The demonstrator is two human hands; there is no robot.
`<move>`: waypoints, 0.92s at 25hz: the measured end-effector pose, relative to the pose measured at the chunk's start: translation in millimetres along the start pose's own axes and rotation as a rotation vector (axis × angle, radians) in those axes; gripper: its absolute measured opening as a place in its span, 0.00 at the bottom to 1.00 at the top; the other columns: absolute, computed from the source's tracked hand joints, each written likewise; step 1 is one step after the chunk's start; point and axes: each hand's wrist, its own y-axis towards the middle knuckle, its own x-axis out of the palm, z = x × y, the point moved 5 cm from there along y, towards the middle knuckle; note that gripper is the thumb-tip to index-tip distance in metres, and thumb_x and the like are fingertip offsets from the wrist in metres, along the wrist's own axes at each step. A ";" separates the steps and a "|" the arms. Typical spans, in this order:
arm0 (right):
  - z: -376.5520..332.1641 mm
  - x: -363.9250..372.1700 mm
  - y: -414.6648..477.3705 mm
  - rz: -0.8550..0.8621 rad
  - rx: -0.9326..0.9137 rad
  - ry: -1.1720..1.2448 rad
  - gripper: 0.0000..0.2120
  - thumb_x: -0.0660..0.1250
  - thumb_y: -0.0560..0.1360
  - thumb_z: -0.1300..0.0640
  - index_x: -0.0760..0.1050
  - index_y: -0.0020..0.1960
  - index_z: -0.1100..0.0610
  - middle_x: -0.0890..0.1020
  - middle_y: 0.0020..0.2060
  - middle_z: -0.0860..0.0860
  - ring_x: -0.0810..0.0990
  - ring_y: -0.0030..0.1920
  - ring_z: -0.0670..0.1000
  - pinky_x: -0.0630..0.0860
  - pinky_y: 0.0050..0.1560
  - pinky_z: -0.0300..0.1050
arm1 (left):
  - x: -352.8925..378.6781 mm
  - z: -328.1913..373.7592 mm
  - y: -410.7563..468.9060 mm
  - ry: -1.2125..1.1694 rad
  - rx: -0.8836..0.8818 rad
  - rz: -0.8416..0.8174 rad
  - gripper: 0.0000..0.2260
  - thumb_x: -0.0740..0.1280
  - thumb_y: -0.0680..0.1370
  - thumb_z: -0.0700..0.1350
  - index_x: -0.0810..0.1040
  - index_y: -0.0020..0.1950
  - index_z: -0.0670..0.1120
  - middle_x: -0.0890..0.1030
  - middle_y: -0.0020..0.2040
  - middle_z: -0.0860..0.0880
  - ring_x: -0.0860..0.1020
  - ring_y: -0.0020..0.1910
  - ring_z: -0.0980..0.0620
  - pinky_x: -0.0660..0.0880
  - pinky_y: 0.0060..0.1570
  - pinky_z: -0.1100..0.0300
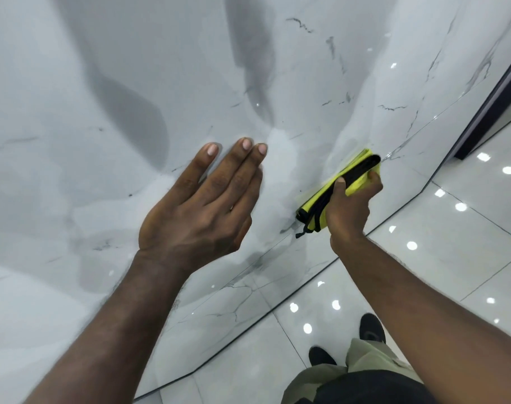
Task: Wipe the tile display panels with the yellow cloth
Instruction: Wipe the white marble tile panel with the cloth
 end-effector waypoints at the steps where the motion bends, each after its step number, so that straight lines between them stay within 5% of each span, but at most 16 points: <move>1: -3.4 0.9 -5.0 -0.014 0.043 0.026 0.26 0.61 0.86 0.50 0.54 0.80 0.44 0.79 0.62 0.53 0.78 0.51 0.51 0.75 0.55 0.51 | -0.2 -0.1 -1.5 0.003 -0.004 -0.003 0.23 0.70 0.80 0.45 0.80 0.74 0.39 0.73 0.80 0.41 0.72 0.80 0.44 0.68 0.80 0.43; 6: -52.7 -5.3 -26.1 0.037 -0.183 0.052 0.27 0.64 0.82 0.49 0.56 0.76 0.41 0.79 0.65 0.51 0.80 0.60 0.55 0.78 0.61 0.54 | -4.9 -6.5 3.0 -0.004 -0.063 0.015 0.27 0.68 0.80 0.44 0.75 0.79 0.39 0.69 0.83 0.41 0.68 0.82 0.42 0.64 0.83 0.42; 9: -89.3 -8.5 -46.0 0.010 -0.209 0.094 0.27 0.65 0.83 0.54 0.58 0.78 0.44 0.77 0.68 0.51 0.78 0.63 0.54 0.77 0.64 0.52 | -23.2 -14.8 5.8 -0.053 -0.281 0.005 0.30 0.66 0.80 0.47 0.71 0.82 0.40 0.65 0.85 0.42 0.63 0.85 0.41 0.50 0.86 0.40; 13: -153.1 -15.6 -101.8 0.056 -0.880 -0.076 0.31 0.69 0.80 0.57 0.61 0.79 0.49 0.70 0.73 0.47 0.67 0.72 0.49 0.63 0.72 0.35 | -40.8 -28.1 4.4 -0.099 -0.386 -0.057 0.28 0.65 0.80 0.48 0.73 0.81 0.41 0.57 0.88 0.42 0.55 0.87 0.40 0.41 0.85 0.37; 17: -181.9 -21.5 -95.1 0.094 -0.575 -0.044 0.32 0.66 0.81 0.54 0.58 0.81 0.46 0.72 0.73 0.53 0.72 0.72 0.58 0.69 0.75 0.55 | -50.5 -47.0 6.1 -0.122 -0.366 -0.048 0.25 0.65 0.80 0.47 0.75 0.78 0.43 0.56 0.88 0.42 0.54 0.88 0.41 0.40 0.85 0.35; 20: -193.8 -13.9 -162.1 0.024 -1.198 -0.171 0.32 0.69 0.79 0.57 0.63 0.80 0.48 0.70 0.75 0.50 0.68 0.74 0.52 0.64 0.75 0.43 | -53.5 -46.5 7.2 -0.115 -0.369 -0.045 0.24 0.64 0.80 0.46 0.75 0.75 0.40 0.55 0.89 0.42 0.53 0.88 0.41 0.42 0.85 0.35; 22: -204.8 -14.3 -155.2 0.043 -1.241 -0.182 0.31 0.68 0.80 0.55 0.63 0.81 0.47 0.69 0.75 0.50 0.67 0.74 0.51 0.63 0.74 0.43 | -53.7 -48.0 11.1 -0.122 -0.359 -0.037 0.23 0.63 0.80 0.46 0.76 0.74 0.40 0.55 0.89 0.42 0.53 0.88 0.40 0.43 0.85 0.35; 23: -208.0 -19.1 -138.3 0.078 -1.076 -0.102 0.31 0.67 0.81 0.55 0.61 0.82 0.46 0.69 0.76 0.50 0.67 0.75 0.53 0.64 0.75 0.46 | -53.0 -48.7 11.9 -0.129 -0.358 -0.031 0.22 0.63 0.80 0.46 0.76 0.74 0.40 0.54 0.89 0.42 0.52 0.88 0.40 0.43 0.85 0.35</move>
